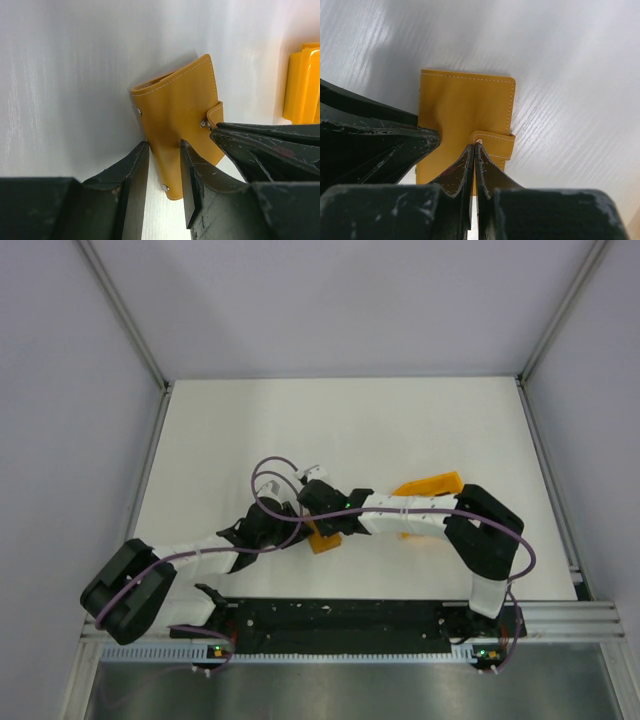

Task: Put the credit cards into the card holder
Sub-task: Close the card holder at the center of the board.

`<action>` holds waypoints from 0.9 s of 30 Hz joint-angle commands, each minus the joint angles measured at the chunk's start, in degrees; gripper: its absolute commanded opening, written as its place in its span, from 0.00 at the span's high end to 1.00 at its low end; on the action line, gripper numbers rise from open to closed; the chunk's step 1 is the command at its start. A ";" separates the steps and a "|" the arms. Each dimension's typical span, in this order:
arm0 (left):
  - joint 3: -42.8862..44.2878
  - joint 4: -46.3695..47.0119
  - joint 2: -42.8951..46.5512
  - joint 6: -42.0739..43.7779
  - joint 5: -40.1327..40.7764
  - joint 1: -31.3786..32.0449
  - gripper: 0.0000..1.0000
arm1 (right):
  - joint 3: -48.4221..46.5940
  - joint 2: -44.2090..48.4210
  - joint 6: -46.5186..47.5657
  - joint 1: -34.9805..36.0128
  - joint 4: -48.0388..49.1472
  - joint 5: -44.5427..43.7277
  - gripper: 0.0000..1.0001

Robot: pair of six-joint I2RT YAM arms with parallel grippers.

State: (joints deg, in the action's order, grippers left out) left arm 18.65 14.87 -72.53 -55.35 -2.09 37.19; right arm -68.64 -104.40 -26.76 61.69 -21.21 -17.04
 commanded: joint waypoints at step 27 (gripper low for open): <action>1.38 1.12 -3.84 2.00 -1.87 -0.01 0.68 | -1.93 -1.24 0.92 -1.31 0.65 3.94 1.00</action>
State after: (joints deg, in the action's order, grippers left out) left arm 19.05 16.51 -74.30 -55.07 -2.79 37.17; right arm -68.69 -104.66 -26.04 60.58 -22.31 -14.87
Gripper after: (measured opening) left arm 0.343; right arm 0.004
